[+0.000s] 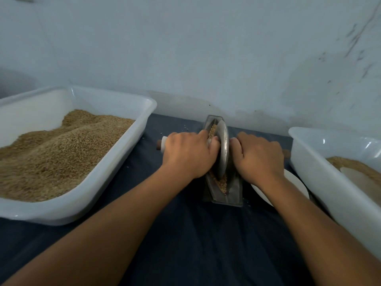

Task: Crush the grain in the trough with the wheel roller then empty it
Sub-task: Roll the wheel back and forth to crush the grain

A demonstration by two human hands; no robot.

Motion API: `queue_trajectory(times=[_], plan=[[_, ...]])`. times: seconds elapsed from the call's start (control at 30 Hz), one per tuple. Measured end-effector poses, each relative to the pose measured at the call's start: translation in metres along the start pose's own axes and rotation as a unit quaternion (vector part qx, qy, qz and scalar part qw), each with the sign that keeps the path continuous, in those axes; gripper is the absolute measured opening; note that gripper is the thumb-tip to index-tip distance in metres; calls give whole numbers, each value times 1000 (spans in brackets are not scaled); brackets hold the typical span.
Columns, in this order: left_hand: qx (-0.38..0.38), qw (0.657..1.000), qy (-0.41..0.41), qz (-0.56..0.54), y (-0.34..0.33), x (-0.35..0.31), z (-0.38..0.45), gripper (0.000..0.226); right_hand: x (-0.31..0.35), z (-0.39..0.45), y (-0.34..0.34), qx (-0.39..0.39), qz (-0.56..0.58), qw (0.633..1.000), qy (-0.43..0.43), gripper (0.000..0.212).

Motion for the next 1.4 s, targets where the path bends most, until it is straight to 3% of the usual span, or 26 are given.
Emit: queue_trajectory(times=[0.47, 1.23, 1.4], plan=[[-63, 997, -49, 24, 13, -5, -9, 48, -3, -16, 4, 3, 59, 998, -2, 41], [53, 998, 24, -14, -43, 3, 71, 56, -30, 67, -37, 104, 50, 992, -56, 39], [46, 998, 30, -11, -49, 2, 82, 53, -36, 82, -42, 166, 59, 982, -74, 43]])
Point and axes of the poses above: each hand's wrist, its own z-axis towards the middle knuckle, its own y-axis out of the back of the hand, x = y × z, the point moved 2 cm from there along z, towards the middle knuckle, and after that the axes turned 5 degrees about y, right-handed, at the moved point
